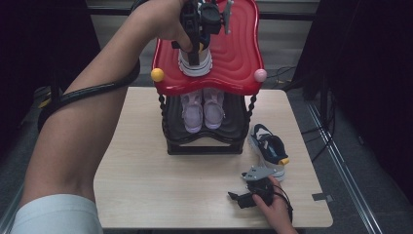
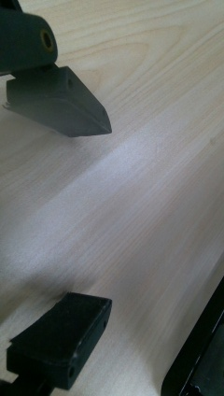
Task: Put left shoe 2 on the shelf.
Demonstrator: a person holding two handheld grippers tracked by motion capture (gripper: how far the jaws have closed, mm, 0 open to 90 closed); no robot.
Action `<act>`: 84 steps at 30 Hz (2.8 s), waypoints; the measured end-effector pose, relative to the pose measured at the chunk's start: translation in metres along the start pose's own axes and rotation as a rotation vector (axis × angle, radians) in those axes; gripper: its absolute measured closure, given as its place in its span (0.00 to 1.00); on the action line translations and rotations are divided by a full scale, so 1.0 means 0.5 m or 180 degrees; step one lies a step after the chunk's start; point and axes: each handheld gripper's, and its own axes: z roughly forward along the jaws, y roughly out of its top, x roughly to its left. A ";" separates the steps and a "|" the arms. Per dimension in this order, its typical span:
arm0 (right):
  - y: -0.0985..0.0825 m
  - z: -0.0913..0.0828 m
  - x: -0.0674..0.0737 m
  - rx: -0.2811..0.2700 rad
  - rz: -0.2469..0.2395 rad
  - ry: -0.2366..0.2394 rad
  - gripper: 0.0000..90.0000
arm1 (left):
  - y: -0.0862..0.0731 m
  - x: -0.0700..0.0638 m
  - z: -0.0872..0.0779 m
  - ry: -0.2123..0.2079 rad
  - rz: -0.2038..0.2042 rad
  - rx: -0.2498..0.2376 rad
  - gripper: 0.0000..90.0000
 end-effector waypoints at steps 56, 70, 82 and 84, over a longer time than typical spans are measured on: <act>0.000 0.000 0.000 -0.0004 0.0000 0.0008 0.15 | 0.004 -0.012 -0.004 -0.0200 -0.0111 -0.0036 0.79; 0.000 0.000 0.000 -0.0004 -0.0001 0.0004 0.15 | -0.008 -0.008 -0.004 -0.0209 0.0284 0.0135 0.81; 0.000 0.000 0.000 -0.0001 -0.0001 0.0001 0.15 | -0.018 -0.003 -0.004 -0.0225 0.0157 0.0066 0.77; 0.000 0.000 0.000 -0.0005 0.0000 0.0009 0.15 | -0.019 -0.002 -0.004 -0.0212 0.0119 0.0052 0.76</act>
